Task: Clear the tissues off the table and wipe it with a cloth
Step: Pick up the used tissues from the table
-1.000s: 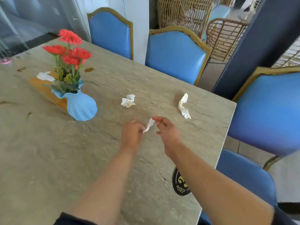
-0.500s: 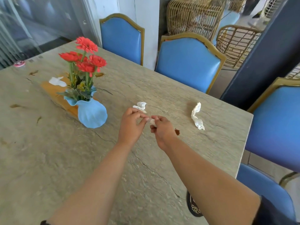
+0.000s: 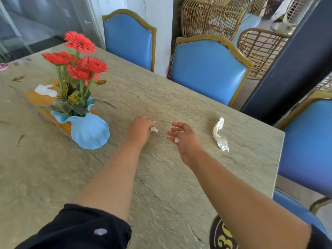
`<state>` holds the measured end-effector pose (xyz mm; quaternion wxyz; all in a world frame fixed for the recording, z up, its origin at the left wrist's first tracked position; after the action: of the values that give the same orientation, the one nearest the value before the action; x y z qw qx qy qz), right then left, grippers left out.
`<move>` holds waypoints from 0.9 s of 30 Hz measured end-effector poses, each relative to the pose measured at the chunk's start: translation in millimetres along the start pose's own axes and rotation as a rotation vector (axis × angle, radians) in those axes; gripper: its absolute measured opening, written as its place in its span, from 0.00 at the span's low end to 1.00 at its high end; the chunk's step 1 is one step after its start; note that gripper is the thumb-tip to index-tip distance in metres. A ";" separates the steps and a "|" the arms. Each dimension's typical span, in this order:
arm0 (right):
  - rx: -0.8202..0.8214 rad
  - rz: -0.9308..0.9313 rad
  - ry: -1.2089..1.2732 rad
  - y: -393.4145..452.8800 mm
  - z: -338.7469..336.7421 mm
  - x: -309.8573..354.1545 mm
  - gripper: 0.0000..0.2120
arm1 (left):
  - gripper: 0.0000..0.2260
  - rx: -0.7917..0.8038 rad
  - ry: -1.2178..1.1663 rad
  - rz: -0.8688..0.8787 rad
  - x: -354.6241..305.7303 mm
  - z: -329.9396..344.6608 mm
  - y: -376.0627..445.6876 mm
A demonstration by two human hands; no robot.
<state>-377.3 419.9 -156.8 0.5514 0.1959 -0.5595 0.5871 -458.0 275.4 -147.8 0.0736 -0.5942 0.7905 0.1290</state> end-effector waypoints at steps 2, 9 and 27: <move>0.008 0.007 0.085 -0.4 -2.3 1.8 0.20 | 0.09 -0.020 -0.175 -0.083 -5.8 -9.2 -5.8; 0.111 0.050 0.314 -7.4 -17.3 11.7 0.15 | 0.04 0.000 -0.549 -0.161 -73.0 -13.6 -31.7; -0.339 -0.100 -0.076 -37.8 -189.1 61.0 0.09 | 0.13 0.202 -0.069 0.263 -212.2 71.0 0.7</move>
<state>-290.6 602.2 -144.7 0.5835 0.1495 -0.6604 0.4483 -401.2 491.6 -158.3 0.1425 -0.4705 0.8673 0.0777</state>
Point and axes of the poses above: each hand's wrist, its own y-axis towards the middle knuckle, its own z-axis out of the palm, x = y × z, the point moved 7 cm from there along y, towards the middle knuckle, and after that the axes turned 12 degrees about y, right-handed, at the moved point
